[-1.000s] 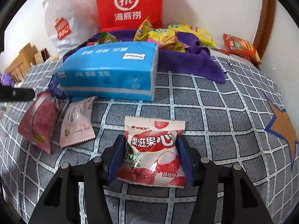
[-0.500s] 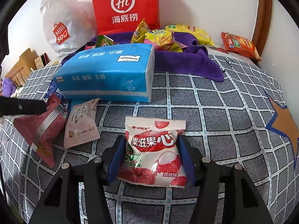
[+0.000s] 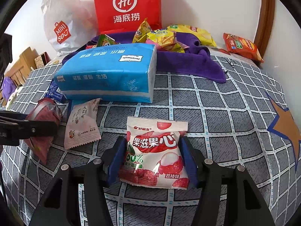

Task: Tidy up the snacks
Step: 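Carry the lychee bag and pink bag in both tools over the purple towel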

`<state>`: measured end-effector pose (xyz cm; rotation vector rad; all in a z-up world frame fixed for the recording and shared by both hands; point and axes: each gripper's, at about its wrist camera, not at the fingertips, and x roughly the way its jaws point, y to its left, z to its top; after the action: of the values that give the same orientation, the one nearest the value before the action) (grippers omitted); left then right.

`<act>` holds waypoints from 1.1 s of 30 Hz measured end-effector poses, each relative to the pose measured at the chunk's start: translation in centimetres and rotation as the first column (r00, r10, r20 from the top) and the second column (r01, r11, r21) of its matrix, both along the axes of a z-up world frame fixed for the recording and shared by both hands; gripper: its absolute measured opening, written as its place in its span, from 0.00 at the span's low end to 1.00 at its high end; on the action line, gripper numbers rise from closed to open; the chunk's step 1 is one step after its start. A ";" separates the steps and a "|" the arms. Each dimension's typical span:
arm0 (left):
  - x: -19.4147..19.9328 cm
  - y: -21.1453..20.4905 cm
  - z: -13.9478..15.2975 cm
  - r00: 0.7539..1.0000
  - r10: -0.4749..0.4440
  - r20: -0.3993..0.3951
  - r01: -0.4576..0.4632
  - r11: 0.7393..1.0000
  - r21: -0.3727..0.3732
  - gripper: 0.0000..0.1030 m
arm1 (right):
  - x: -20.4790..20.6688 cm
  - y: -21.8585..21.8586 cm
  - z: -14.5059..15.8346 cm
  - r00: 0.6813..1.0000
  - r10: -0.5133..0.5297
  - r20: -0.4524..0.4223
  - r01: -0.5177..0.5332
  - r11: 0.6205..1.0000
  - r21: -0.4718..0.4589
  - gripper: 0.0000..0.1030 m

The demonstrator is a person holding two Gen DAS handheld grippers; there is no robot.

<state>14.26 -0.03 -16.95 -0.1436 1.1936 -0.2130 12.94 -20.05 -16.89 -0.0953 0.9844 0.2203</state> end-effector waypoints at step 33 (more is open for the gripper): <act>5.6 4.6 13.2 0.962 0.069 0.266 -0.064 0.998 -0.026 0.43 | 7.8 2.9 16.3 0.977 -0.016 0.214 0.002 0.998 0.066 0.51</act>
<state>19.86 4.61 -3.71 -0.1644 0.9176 -0.1776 20.77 -17.13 -0.59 -0.0533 0.7622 0.2290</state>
